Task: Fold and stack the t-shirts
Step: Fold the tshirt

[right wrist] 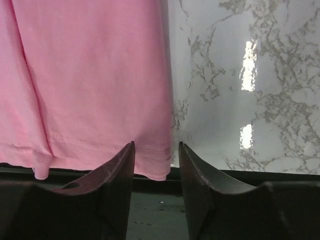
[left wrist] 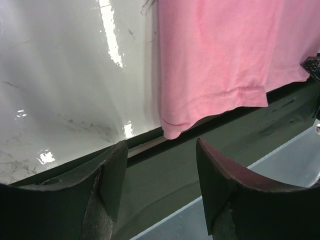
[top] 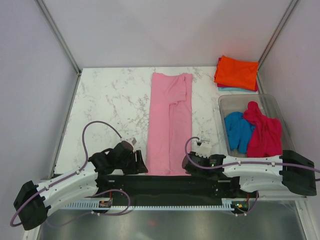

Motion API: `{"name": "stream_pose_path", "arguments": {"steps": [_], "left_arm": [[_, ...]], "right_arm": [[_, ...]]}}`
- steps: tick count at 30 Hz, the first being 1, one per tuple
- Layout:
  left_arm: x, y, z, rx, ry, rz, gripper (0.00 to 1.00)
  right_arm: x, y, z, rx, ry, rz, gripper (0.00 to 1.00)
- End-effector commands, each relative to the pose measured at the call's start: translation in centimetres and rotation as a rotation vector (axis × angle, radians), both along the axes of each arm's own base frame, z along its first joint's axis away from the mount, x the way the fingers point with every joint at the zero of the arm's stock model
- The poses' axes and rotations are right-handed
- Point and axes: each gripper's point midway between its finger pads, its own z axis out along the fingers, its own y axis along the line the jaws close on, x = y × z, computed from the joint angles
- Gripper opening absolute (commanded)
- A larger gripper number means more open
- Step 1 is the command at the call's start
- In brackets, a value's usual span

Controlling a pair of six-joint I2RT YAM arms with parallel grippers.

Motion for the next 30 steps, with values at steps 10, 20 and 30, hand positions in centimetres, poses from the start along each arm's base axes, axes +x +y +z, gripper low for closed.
{"name": "stream_pose_path", "arguments": {"steps": [10, 20, 30], "left_arm": [[0.4, 0.1, -0.7, -0.001, -0.012, 0.04, 0.62], [0.7, -0.4, -1.6, 0.001, 0.0, 0.046, 0.56], [1.0, -1.9, -2.0, -0.038, 0.006, 0.016, 0.25]], "right_arm": [[-1.3, 0.6, -1.6, 0.03, 0.036, -0.009, 0.32], [-1.5, -0.1, -2.2, 0.01, 0.04, -0.011, 0.27], [-1.3, -0.8, -2.6, 0.009, 0.026, -0.027, 0.14]]}}
